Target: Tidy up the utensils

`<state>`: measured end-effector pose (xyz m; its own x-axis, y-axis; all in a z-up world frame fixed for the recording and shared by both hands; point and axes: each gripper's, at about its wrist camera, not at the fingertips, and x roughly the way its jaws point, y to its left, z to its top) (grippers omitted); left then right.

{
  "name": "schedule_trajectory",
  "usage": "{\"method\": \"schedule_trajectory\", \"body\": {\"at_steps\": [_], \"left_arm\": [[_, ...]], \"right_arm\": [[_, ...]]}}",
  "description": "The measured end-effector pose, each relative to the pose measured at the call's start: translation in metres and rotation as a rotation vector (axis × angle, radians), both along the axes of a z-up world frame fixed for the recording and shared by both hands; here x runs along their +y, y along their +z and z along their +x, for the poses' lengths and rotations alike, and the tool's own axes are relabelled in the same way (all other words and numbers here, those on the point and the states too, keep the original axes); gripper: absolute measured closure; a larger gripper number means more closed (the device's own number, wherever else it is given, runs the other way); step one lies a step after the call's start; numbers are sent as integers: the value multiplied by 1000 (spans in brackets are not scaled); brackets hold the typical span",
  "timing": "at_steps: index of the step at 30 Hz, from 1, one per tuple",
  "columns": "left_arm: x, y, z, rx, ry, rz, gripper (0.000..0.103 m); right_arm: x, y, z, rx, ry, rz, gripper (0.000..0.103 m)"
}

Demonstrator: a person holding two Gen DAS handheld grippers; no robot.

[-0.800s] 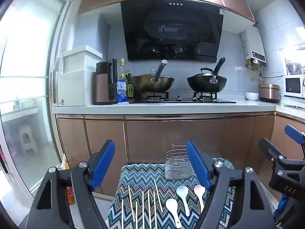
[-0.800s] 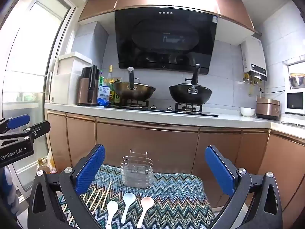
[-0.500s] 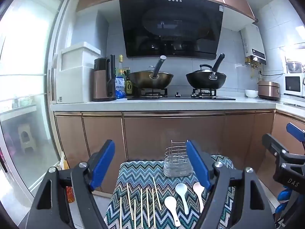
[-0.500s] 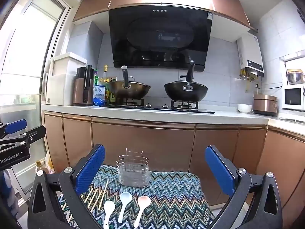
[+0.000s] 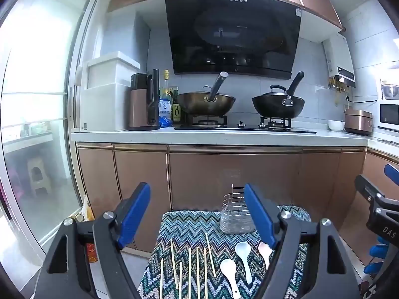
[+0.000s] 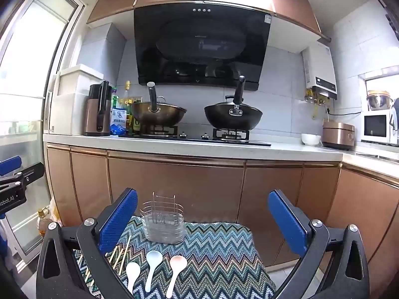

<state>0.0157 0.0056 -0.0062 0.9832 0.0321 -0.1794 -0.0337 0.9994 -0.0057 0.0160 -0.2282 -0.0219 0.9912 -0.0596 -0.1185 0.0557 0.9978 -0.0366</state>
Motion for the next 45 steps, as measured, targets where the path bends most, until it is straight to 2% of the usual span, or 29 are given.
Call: {"method": "schedule_trajectory", "body": {"at_steps": [8, 17, 32, 39, 45], "left_arm": [[3, 1, -2, -17, 41, 11, 27], [0, 3, 3, -23, 33, 12, 27], [-6, 11, 29, -30, 74, 35, 27], [0, 8, 54, 6, 87, 3, 27], [5, 4, 70, -2, 92, -7, 27]], "right_arm": [[0, -3, 4, 13, -1, 6, 0], [0, -3, 6, 21, 20, -17, 0], [0, 4, 36, 12, 66, -31, 0], [2, 2, 55, 11, 86, -36, 0], [4, -1, 74, 26, 96, -41, 0]]}}
